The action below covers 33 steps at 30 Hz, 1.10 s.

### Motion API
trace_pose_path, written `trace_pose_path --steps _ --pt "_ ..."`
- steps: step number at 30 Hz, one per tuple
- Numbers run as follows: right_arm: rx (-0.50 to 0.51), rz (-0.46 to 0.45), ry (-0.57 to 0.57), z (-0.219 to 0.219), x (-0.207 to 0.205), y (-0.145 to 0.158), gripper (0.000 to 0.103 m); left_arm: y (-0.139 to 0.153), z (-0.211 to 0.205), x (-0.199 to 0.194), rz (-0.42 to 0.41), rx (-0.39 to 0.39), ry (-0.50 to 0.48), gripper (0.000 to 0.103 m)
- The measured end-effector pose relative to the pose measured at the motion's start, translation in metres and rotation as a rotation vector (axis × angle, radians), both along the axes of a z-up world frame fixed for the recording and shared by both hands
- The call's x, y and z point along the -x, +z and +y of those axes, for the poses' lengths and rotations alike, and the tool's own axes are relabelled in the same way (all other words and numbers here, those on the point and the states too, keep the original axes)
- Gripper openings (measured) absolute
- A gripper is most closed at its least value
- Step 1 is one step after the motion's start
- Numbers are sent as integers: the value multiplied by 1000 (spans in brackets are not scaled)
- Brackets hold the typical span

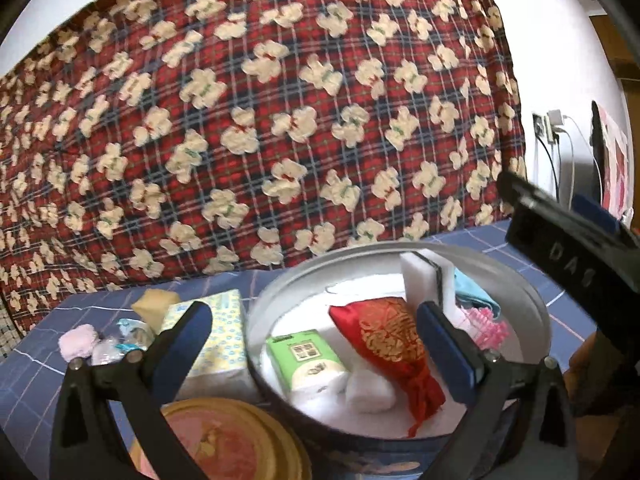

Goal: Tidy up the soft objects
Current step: 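Withdraw both open grippers from the basin toward the remaining items, then grasp the clear cotton-swab tube with the right gripper while the left gripper approaches the clear plastic bag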

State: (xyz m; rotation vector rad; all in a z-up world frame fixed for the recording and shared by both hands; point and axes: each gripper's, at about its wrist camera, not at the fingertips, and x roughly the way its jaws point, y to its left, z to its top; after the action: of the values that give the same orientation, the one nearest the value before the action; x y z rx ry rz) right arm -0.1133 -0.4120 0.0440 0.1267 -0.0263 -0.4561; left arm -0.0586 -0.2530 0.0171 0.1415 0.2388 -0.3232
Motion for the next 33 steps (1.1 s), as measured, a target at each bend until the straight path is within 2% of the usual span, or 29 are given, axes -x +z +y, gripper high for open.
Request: trace_pose_path --steps 5,13,20,28,33 --pt "21 36 13 11 -3 -1 92 0 17 3 13 21 3 103" --pt "9 34 6 19 6 -2 92 -1 44 9 -3 -9 1 103" --pt "37 59 35 42 8 -2 92 -3 85 -5 18 -7 58 103" --pt "12 90 148 86 -4 -7 92 -5 129 -24 9 -31 132 103" --pt "39 129 239 127 -21 -10 92 -7 161 -41 46 -24 169 103"
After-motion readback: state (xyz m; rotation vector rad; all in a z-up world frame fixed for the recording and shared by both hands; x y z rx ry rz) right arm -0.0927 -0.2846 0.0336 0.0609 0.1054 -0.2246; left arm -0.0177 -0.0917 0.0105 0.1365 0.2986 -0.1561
